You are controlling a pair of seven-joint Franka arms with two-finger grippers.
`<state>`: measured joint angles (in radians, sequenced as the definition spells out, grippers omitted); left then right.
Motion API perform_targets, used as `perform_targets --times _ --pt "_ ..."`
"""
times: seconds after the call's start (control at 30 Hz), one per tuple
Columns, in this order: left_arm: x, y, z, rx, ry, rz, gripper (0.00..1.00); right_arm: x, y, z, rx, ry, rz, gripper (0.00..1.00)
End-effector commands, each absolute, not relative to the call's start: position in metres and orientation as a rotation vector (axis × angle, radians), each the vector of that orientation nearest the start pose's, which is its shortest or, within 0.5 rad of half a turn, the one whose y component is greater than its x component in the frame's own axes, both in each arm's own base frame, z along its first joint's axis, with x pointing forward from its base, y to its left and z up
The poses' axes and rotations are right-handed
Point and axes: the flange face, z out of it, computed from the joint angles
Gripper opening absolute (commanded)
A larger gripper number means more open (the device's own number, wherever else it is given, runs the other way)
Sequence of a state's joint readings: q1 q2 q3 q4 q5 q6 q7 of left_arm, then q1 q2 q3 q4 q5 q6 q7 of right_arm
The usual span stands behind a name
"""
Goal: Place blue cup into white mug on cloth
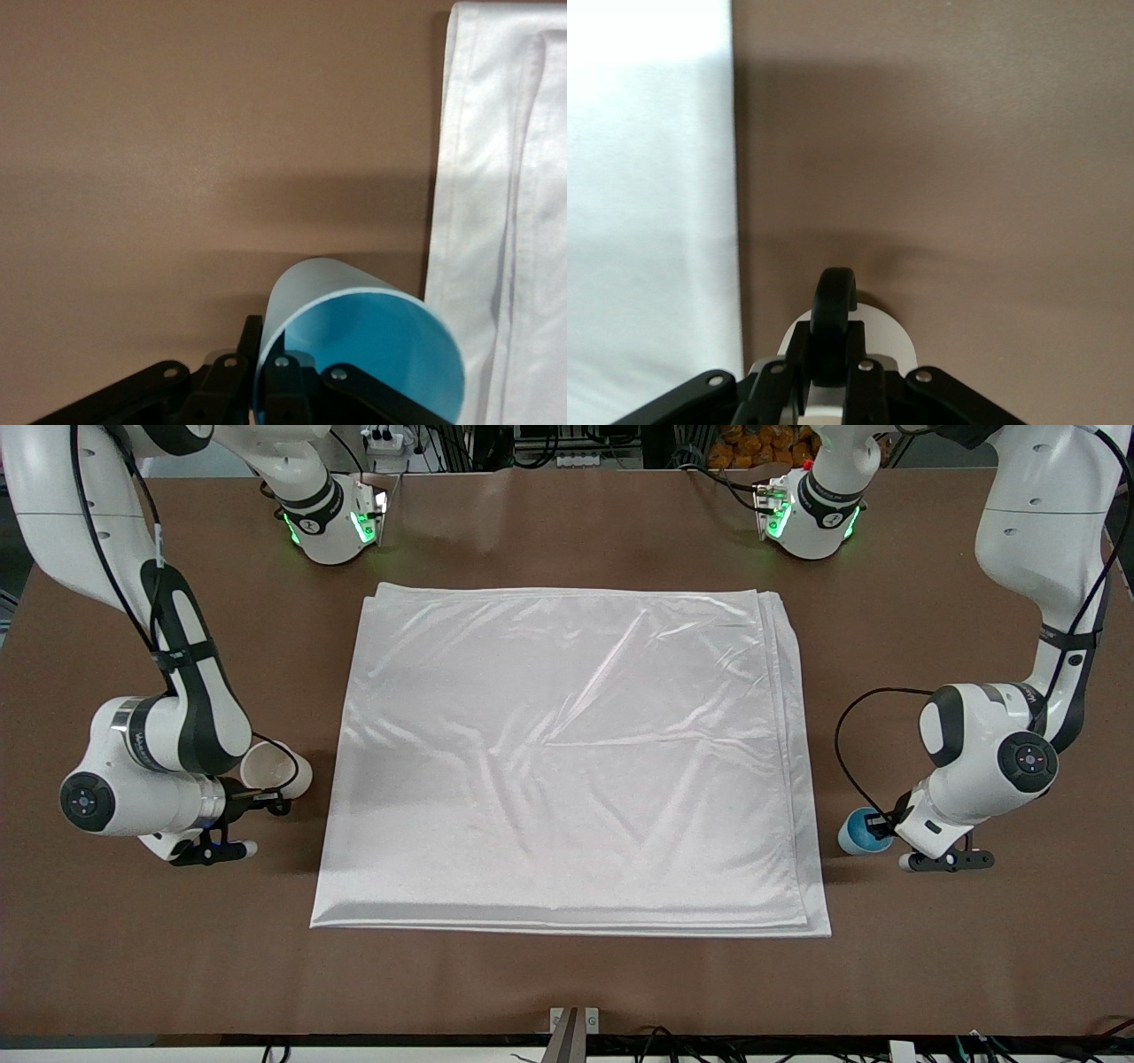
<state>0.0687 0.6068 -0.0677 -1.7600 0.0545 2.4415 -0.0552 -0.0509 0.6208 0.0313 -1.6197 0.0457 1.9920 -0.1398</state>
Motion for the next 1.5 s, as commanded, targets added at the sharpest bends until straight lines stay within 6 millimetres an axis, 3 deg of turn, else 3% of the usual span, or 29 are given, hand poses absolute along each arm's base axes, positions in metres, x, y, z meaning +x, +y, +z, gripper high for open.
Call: perform_targets --times 0.0,0.37,0.6,0.97,1.1,1.47 --pt "0.675 0.000 0.248 -3.130 0.022 -0.162 0.00 0.670 0.008 0.269 -3.029 -0.066 0.412 0.16" --pt "0.673 -0.033 0.286 -3.134 0.072 -0.171 0.00 0.666 0.093 0.286 -3.071 0.105 0.422 0.17" --pt "0.670 -0.050 0.301 -3.132 0.103 -0.159 0.00 0.658 0.139 0.288 -2.991 0.255 0.451 0.17" --pt "0.672 -0.074 0.324 -3.127 0.121 -0.155 0.00 0.637 0.253 0.298 -2.971 0.529 0.404 0.18" --pt "0.670 -0.097 0.332 -3.126 0.123 -0.103 0.00 0.629 0.289 0.297 -2.958 0.619 0.348 0.18" --pt "0.665 -0.130 0.346 -3.125 0.159 -0.116 0.00 0.612 0.350 0.284 -2.910 0.753 0.249 0.18"
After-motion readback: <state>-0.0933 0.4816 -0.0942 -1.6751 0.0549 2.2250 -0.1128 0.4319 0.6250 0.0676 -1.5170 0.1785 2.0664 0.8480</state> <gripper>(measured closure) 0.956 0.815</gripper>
